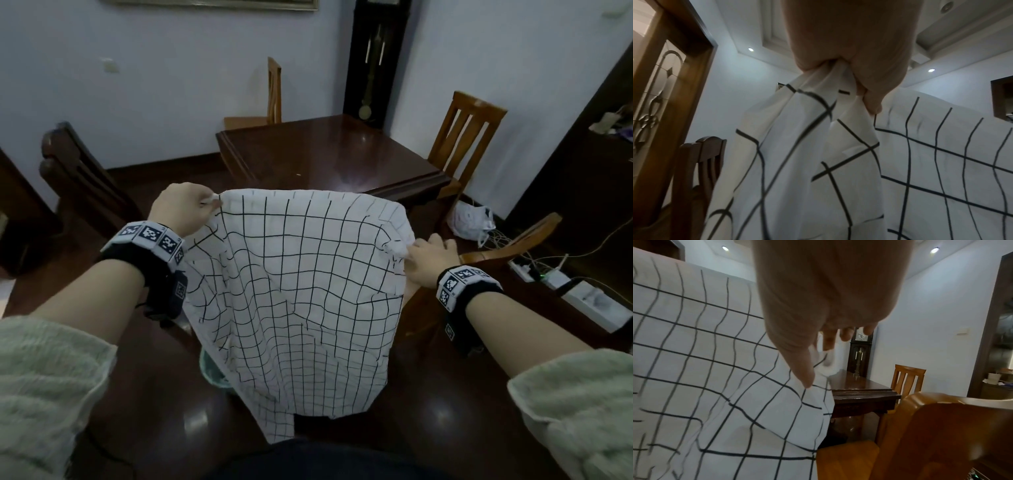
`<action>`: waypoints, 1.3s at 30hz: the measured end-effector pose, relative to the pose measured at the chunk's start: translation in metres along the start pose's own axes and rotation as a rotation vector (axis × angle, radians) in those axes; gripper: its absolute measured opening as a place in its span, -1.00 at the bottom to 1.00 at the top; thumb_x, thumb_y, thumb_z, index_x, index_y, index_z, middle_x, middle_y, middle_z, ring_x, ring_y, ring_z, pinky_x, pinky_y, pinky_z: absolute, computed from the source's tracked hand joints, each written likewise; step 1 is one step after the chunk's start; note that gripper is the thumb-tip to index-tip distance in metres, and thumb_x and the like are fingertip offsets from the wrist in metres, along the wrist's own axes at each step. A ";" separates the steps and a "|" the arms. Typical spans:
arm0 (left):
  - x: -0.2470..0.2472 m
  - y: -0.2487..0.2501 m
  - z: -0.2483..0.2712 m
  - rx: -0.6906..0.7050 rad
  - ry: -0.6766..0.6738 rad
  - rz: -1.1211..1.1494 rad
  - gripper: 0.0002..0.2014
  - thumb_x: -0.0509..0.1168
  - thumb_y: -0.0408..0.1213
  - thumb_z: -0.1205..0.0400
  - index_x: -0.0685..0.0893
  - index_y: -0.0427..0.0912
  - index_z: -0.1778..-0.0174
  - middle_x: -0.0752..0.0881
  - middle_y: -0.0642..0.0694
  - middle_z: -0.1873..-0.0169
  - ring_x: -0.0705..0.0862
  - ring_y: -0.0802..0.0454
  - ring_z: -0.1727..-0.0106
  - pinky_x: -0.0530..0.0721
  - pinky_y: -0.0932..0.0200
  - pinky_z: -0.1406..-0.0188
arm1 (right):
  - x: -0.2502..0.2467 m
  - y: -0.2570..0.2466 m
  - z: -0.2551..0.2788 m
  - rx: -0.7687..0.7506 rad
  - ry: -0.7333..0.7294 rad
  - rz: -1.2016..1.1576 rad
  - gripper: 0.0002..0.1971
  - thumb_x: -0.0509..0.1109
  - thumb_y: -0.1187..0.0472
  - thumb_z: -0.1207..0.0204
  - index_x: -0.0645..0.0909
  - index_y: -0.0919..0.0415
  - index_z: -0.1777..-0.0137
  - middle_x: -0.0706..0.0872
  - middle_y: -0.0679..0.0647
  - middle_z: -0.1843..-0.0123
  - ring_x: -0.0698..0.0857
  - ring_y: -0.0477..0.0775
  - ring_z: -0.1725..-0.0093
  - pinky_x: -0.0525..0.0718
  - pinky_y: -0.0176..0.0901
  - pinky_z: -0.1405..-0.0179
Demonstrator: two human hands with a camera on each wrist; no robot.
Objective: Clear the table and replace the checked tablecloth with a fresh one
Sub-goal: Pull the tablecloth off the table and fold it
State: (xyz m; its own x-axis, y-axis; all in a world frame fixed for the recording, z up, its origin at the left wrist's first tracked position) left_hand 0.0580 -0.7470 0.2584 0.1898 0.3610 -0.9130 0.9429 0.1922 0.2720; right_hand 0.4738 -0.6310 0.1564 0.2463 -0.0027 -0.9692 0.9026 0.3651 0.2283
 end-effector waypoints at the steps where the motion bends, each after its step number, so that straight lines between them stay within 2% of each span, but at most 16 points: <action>1: 0.001 -0.002 0.001 -0.008 -0.002 0.004 -0.63 0.27 -0.05 -0.64 0.55 -0.11 0.47 0.56 -0.08 0.54 0.60 -0.19 0.37 0.54 0.06 0.36 | 0.005 0.006 -0.003 0.033 -0.032 0.044 -0.72 0.19 0.04 -0.58 0.52 -0.03 -0.26 0.51 0.00 -0.31 0.36 0.16 -0.24 0.32 0.13 -0.21; 4: 0.002 -0.007 0.005 -0.042 -0.009 0.006 -0.63 0.27 -0.05 -0.64 0.55 -0.13 0.46 0.58 -0.09 0.52 0.62 -0.20 0.32 0.63 0.01 0.29 | 0.013 0.014 -0.008 0.103 -0.097 0.025 -0.67 0.15 0.01 -0.64 0.57 -0.03 -0.34 0.42 0.00 -0.44 0.31 0.19 -0.34 0.32 0.14 -0.28; 7: 0.003 -0.007 0.004 -0.084 -0.004 0.003 -0.71 0.25 -0.05 -0.66 0.65 -0.12 0.32 0.65 -0.12 0.39 0.65 -0.21 0.23 0.68 -0.04 0.17 | 0.016 0.018 -0.009 0.133 -0.137 -0.130 -0.75 0.19 0.04 -0.61 0.63 -0.17 -0.19 0.46 0.01 -0.43 0.36 0.22 -0.36 0.34 0.11 -0.24; 8: 0.003 -0.006 0.002 -0.100 -0.001 0.005 -0.71 0.25 -0.06 -0.66 0.68 -0.15 0.27 0.68 -0.14 0.36 0.66 -0.22 0.20 0.68 -0.05 0.15 | 0.017 0.018 -0.009 0.126 -0.159 -0.194 -0.78 0.21 0.04 -0.59 0.64 -0.19 -0.13 0.50 0.04 -0.40 0.41 0.23 -0.35 0.37 0.10 -0.24; 11: 0.003 -0.003 -0.005 -0.146 0.018 0.009 -0.70 0.22 -0.08 -0.67 0.70 -0.19 0.24 0.68 -0.18 0.34 0.67 -0.22 0.22 0.67 -0.02 0.20 | 0.020 0.009 -0.008 0.037 -0.226 -0.265 -0.76 0.27 0.01 -0.60 0.66 -0.17 -0.21 0.58 0.02 -0.38 0.51 0.16 -0.38 0.43 0.05 -0.32; 13: -0.001 0.000 -0.010 -0.167 0.044 -0.003 -0.67 0.20 -0.08 -0.68 0.68 -0.21 0.26 0.67 -0.19 0.36 0.66 -0.23 0.25 0.66 -0.02 0.23 | 0.023 0.003 -0.006 -0.008 -0.262 -0.229 -0.84 0.26 -0.02 -0.60 0.66 -0.13 -0.06 0.64 -0.04 -0.21 0.56 0.10 -0.33 0.38 0.04 -0.30; 15: -0.006 0.002 -0.016 -0.178 0.067 -0.029 -0.65 0.18 -0.08 -0.68 0.65 -0.21 0.30 0.65 -0.20 0.38 0.65 -0.25 0.28 0.63 0.00 0.27 | 0.026 -0.001 0.002 -0.047 -0.310 -0.193 -0.89 0.26 -0.01 -0.60 0.54 -0.03 0.08 0.60 -0.04 0.01 0.58 0.05 -0.17 0.36 0.04 -0.24; 18: -0.012 -0.002 -0.025 -0.219 0.079 -0.068 -0.65 0.17 -0.07 -0.69 0.60 -0.19 0.34 0.59 -0.16 0.42 0.57 -0.19 0.36 0.53 0.04 0.31 | 0.028 -0.006 0.013 -0.093 -0.384 -0.293 -0.85 0.30 0.04 -0.59 0.49 0.06 -0.05 0.55 0.00 0.00 0.56 0.04 -0.05 0.49 -0.13 -0.04; 22: -0.015 -0.006 -0.032 -0.258 0.087 -0.063 -0.65 0.16 -0.06 -0.69 0.59 -0.18 0.33 0.61 -0.22 0.36 0.57 -0.22 0.31 0.55 0.02 0.26 | 0.030 -0.004 0.017 -0.121 -0.384 -0.354 -0.72 0.29 0.11 -0.57 0.61 0.14 -0.24 0.65 0.05 -0.05 0.65 0.10 -0.08 0.65 -0.06 -0.09; 25: -0.013 -0.003 -0.035 -0.231 0.071 -0.074 -0.65 0.15 -0.13 -0.69 0.62 -0.28 0.28 0.64 -0.26 0.32 0.57 -0.23 0.28 0.55 0.02 0.25 | 0.035 -0.001 0.014 -0.143 -0.355 -0.406 -0.74 0.33 0.18 -0.54 0.64 0.05 -0.22 0.73 0.05 -0.10 0.76 0.02 -0.01 0.75 -0.05 -0.07; 27: -0.011 -0.005 -0.037 -0.236 0.062 -0.076 -0.67 0.16 -0.15 -0.68 0.63 -0.29 0.28 0.64 -0.25 0.33 0.59 -0.25 0.26 0.53 0.03 0.26 | 0.038 0.003 0.011 -0.128 -0.339 -0.460 -0.78 0.33 0.29 -0.54 0.62 0.04 -0.14 0.75 0.03 -0.08 0.80 -0.10 0.20 0.79 -0.15 0.08; 29: -0.011 -0.011 -0.038 -0.259 0.061 -0.071 -0.68 0.17 -0.15 -0.67 0.63 -0.26 0.30 0.64 -0.23 0.34 0.61 -0.25 0.25 0.51 0.03 0.27 | 0.034 0.008 0.005 -0.120 -0.299 -0.475 -0.79 0.33 0.34 -0.54 0.58 0.02 -0.07 0.73 -0.02 -0.04 0.78 -0.17 0.28 0.77 -0.26 0.19; 31: -0.013 -0.019 -0.039 -0.285 0.064 -0.090 -0.71 0.19 -0.14 -0.66 0.63 -0.21 0.30 0.65 -0.24 0.30 0.61 -0.25 0.23 0.52 0.02 0.26 | 0.025 0.014 0.001 -0.131 -0.273 -0.437 -0.77 0.33 0.33 -0.54 0.59 -0.02 -0.06 0.71 -0.06 0.00 0.76 -0.16 0.18 0.73 -0.28 0.14; 35: -0.024 -0.033 -0.045 -0.316 0.076 -0.113 -0.67 0.16 -0.08 -0.68 0.65 -0.21 0.26 0.65 -0.28 0.26 0.62 -0.29 0.18 0.52 0.00 0.23 | -0.017 0.045 -0.015 -0.079 -0.173 -0.253 -0.76 0.26 0.33 -0.51 0.68 0.02 0.00 0.71 0.03 -0.07 0.71 0.11 -0.05 0.71 -0.03 -0.07; 37: -0.028 -0.034 -0.049 -0.309 0.079 -0.133 -0.62 0.14 -0.05 -0.69 0.68 -0.24 0.24 0.64 -0.28 0.30 0.60 -0.26 0.24 0.52 0.00 0.26 | -0.052 0.066 -0.021 0.034 -0.052 -0.200 -0.75 0.22 0.34 -0.53 0.66 0.00 0.01 0.69 0.08 -0.12 0.69 0.17 -0.05 0.70 0.01 -0.04; 39: -0.028 -0.028 -0.052 -0.293 0.081 -0.143 -0.62 0.13 -0.03 -0.70 0.65 -0.23 0.26 0.63 -0.25 0.31 0.65 -0.30 0.21 0.54 0.00 0.26 | -0.072 0.079 -0.022 0.117 0.002 -0.121 -0.75 0.19 0.33 -0.56 0.65 0.07 -0.05 0.70 0.12 -0.12 0.69 0.20 -0.06 0.68 0.02 0.03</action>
State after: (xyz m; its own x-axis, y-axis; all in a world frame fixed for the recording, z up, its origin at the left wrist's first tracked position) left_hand 0.0122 -0.7150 0.2923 0.0278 0.3810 -0.9241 0.8374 0.4960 0.2297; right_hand 0.5191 -0.5814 0.2424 0.1331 -0.0378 -0.9904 0.9604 0.2518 0.1194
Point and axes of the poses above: each hand's wrist, its own z-axis away from the middle knuckle, its own x-axis out of the palm, y = z × x, the point moved 9 cm from there along -z, towards the middle knuckle
